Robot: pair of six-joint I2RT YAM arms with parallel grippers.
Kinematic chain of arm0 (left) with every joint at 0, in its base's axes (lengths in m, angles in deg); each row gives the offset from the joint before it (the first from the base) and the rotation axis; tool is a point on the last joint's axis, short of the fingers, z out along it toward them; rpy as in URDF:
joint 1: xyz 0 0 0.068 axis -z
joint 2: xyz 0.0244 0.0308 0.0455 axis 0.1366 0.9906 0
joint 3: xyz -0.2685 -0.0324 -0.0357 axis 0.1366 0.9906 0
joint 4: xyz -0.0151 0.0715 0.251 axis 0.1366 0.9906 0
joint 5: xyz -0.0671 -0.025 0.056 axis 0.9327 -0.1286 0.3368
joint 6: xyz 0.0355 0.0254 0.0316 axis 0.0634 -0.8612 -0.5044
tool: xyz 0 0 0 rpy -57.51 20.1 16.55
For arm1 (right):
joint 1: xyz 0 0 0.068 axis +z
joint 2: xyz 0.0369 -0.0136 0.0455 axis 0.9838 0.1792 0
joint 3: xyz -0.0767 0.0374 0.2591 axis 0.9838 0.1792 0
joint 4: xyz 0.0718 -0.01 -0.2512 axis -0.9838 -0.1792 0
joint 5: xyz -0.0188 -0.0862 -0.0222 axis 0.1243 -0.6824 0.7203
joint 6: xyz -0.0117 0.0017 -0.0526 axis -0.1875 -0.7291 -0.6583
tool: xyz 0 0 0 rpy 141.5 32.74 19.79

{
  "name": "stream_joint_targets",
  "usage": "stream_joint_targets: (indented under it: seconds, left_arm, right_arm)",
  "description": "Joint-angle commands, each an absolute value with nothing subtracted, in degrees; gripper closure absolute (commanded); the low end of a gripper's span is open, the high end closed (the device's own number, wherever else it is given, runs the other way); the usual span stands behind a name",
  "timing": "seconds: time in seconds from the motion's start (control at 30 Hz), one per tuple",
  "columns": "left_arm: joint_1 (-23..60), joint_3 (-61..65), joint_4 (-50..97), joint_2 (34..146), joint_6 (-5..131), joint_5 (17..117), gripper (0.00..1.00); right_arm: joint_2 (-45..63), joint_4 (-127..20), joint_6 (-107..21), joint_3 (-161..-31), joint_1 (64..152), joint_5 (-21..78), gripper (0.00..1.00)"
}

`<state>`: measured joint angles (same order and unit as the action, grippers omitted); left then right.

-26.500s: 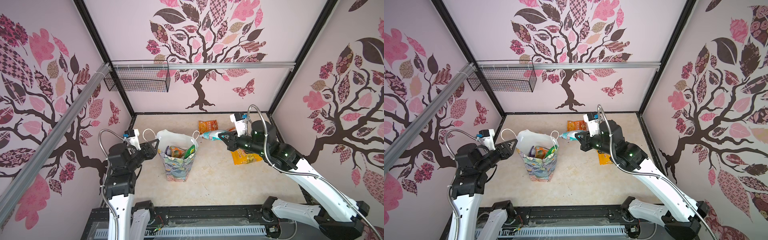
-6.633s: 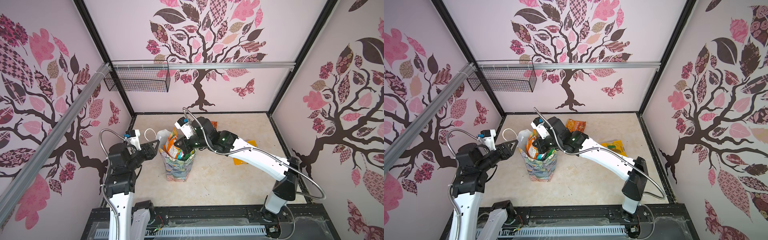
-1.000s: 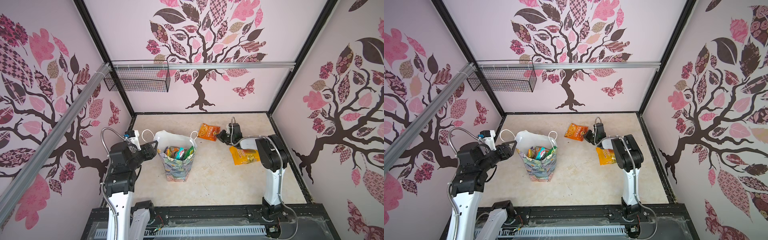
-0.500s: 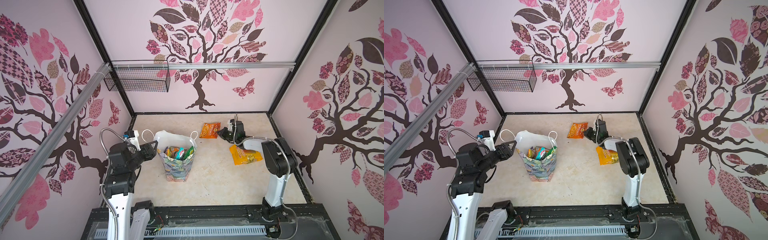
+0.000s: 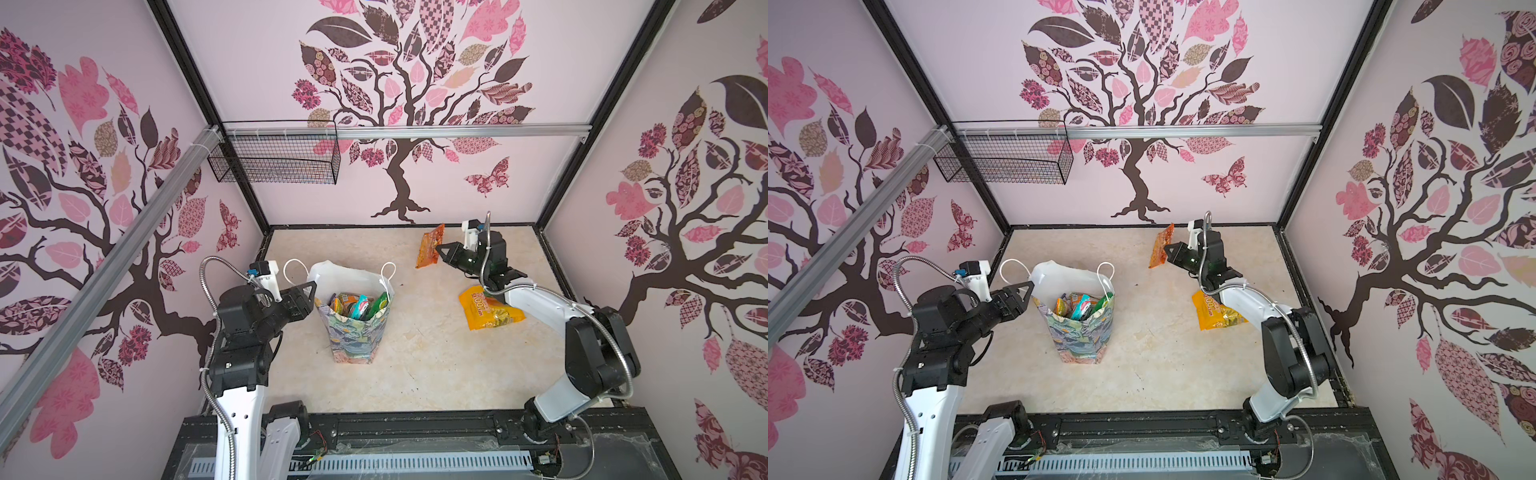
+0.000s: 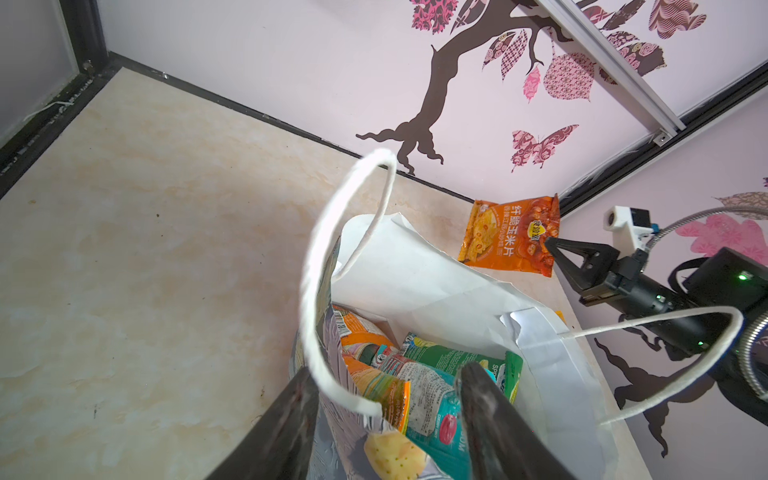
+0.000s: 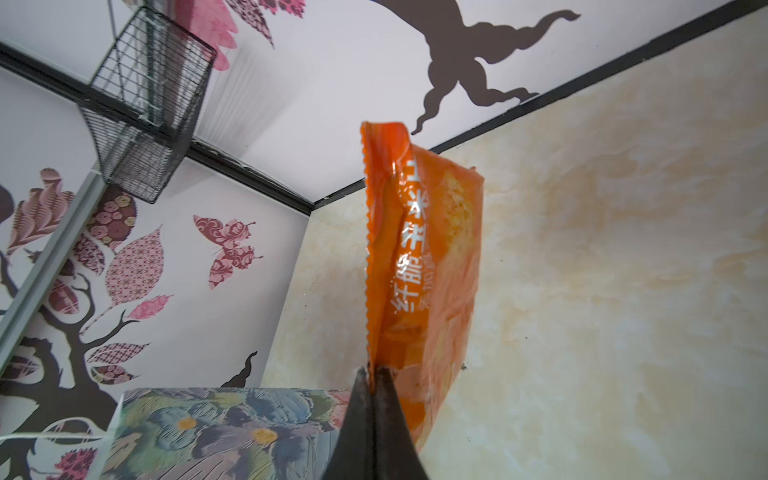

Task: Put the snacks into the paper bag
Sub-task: 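Carry the corn-chip packet toward the bag opening with the right gripper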

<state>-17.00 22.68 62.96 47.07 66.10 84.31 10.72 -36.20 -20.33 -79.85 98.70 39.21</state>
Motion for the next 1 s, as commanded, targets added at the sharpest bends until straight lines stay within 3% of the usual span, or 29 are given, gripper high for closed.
stream_joint_targets:
  seconds: [0.0, 0.97]
  left_arm:
    - [-17.40, 24.17, 60.81, 46.93, 66.19, 85.22, 0.42]
    - [-17.42, 24.24, 60.75, 47.24, 66.28, 85.72, 0.42]
  right_arm:
    - [5.02, -38.03, -22.34, -78.82, 99.31, 38.39, 1.00]
    - [-15.39, -45.87, -26.94, -80.99, 108.50, 38.47, 1.00]
